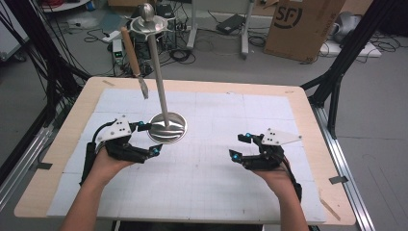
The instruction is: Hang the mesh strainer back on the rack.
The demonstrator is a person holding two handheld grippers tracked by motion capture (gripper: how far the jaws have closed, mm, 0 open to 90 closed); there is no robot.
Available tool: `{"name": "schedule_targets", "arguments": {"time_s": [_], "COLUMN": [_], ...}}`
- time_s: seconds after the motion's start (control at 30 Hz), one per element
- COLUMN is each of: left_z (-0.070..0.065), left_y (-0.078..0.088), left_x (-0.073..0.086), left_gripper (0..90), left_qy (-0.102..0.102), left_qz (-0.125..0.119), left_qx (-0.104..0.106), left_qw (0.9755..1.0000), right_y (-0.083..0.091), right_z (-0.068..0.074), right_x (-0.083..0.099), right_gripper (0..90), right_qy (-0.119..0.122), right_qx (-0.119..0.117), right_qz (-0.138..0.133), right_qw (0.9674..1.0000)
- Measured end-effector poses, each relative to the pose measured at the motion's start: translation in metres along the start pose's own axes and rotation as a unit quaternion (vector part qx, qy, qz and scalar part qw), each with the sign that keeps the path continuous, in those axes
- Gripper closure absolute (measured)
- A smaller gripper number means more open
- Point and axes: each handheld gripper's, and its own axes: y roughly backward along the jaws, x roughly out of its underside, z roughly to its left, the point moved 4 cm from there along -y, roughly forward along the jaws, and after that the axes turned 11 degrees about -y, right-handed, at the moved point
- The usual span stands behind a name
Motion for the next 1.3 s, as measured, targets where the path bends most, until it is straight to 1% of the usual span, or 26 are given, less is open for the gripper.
{"name": "schedule_targets", "arguments": {"time_s": [0.1, 0.23, 0.3, 0.4, 0.47, 0.57, 0.67, 0.77, 0.9, 0.97, 1.13, 1.3], "left_z": [-0.001, -0.002, -0.001, 0.000, -0.001, -0.002, -0.003, -0.004, -0.004, -0.005, -0.006, -0.004], "left_y": [0.000, 0.000, 0.000, 0.000, 0.000, 0.000, 0.001, 0.003, 0.005, 0.005, 0.003, 0.003], "left_x": [0.008, 0.017, 0.019, 0.018, 0.018, 0.018, 0.017, 0.016, 0.016, 0.016, 0.016, 0.016], "left_gripper": [17.8, 17.8, 17.7, 17.6, 17.6, 17.6, 17.6, 17.6, 17.6, 17.6, 17.6, 17.6], "left_qy": [0.006, 0.014, 0.016, 0.016, 0.015, 0.014, 0.012, 0.013, 0.014, 0.014, 0.010, 0.012], "left_qz": [0.002, -0.003, 0.002, -0.003, -0.001, 0.000, -0.002, -0.004, -0.006, -0.008, -0.006, -0.008], "left_qx": [-0.002, -0.001, -0.005, -0.004, -0.003, -0.005, -0.003, -0.004, -0.003, -0.002, 0.002, -0.001], "left_qw": [1.0000, 0.9999, 0.9999, 0.9999, 0.9999, 0.9999, 0.9999, 0.9999, 0.9999, 0.9999, 0.9999, 0.9999], "right_y": [-0.001, -0.002, -0.003, -0.004, -0.005, -0.006, -0.006, -0.006, -0.009, -0.010, -0.008, -0.009], "right_z": [0.000, -0.001, -0.001, -0.001, -0.001, -0.001, -0.002, -0.003, -0.003, -0.004, -0.003, -0.004], "right_x": [0.001, 0.002, 0.003, 0.004, 0.005, 0.005, 0.005, 0.005, 0.005, 0.005, 0.006, 0.007], "right_gripper": [31.5, 30.7, 30.2, 29.3, 28.7, 28.0, 27.4, 27.0, 26.9, 26.9, 26.9, 26.9], "right_qy": [-0.001, -0.002, -0.001, -0.003, -0.003, -0.006, -0.008, -0.007, -0.009, -0.005, -0.008, -0.010], "right_qx": [0.001, 0.004, 0.004, 0.003, 0.003, 0.003, 0.006, 0.006, 0.006, 0.007, 0.010, 0.010], "right_qz": [0.001, 0.006, 0.007, 0.013, 0.016, 0.016, 0.015, 0.014, 0.017, 0.017, 0.019, 0.022], "right_qw": [1.0000, 1.0000, 1.0000, 0.9999, 0.9999, 0.9998, 0.9998, 0.9999, 0.9998, 0.9998, 0.9997, 0.9997]}}
